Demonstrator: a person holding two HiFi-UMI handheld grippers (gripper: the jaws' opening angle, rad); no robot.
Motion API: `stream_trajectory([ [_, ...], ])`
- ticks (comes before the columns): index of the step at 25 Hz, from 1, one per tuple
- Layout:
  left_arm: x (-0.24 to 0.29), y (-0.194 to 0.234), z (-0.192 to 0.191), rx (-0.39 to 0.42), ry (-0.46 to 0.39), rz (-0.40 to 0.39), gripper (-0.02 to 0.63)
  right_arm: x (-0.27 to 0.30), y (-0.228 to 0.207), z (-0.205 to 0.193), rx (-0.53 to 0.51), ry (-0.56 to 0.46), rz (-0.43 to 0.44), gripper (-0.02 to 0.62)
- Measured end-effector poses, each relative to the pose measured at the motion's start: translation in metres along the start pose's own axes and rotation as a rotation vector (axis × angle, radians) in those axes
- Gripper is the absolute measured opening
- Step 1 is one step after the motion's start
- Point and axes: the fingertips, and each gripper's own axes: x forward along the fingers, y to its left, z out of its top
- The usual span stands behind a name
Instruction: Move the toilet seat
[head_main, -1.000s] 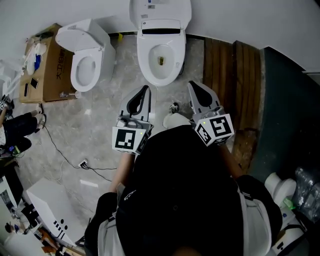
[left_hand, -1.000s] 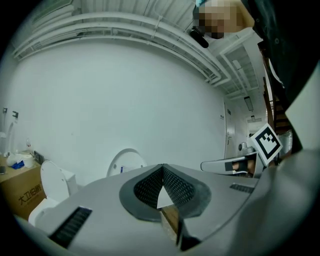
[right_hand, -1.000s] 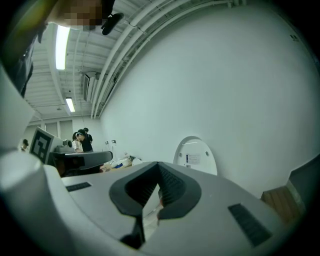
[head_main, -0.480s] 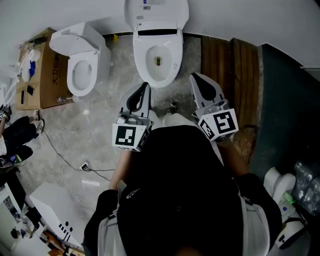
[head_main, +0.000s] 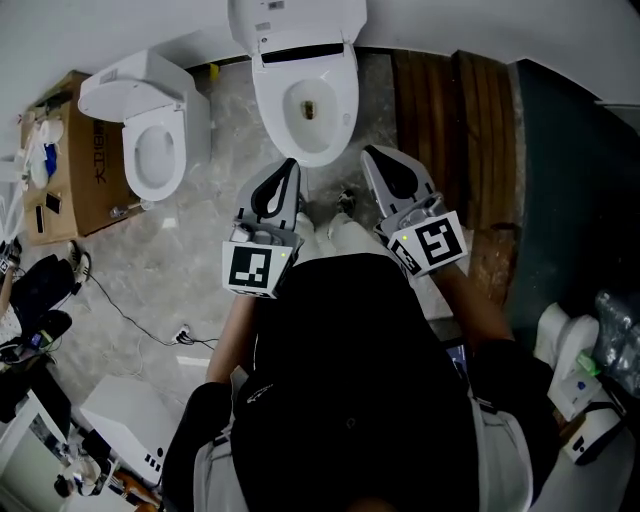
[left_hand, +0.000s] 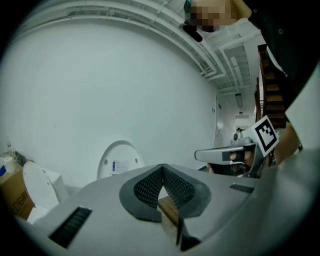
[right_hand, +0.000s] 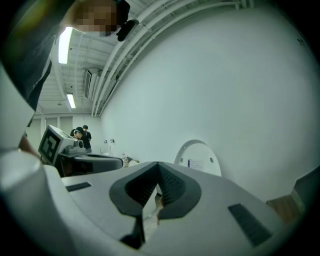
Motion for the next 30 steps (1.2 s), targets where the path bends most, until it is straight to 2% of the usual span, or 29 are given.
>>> stream_trajectory([
  [6,0.015,0.018,-0.028,-0.01,0.065,-0.026,0.009,0.026,-0.005,-0.025,0.014,0.035,-0.013,0.009],
  [11,0.025,0.027,-0.044,-0.028,0.056,-0.038,0.009,0.032,-0.006,-0.056,0.037,0.069,-0.045,0.009],
  [18,0.053,0.034,-0.069,0.006,0.08,-0.081,0.009,0.049,-0.012,-0.1,0.067,0.124,-0.047,0.009],
  [30,0.087,0.053,-0.158,-0.02,0.163,-0.109,0.009,0.081,-0.019,-0.194,0.142,0.19,-0.053,0.009],
])
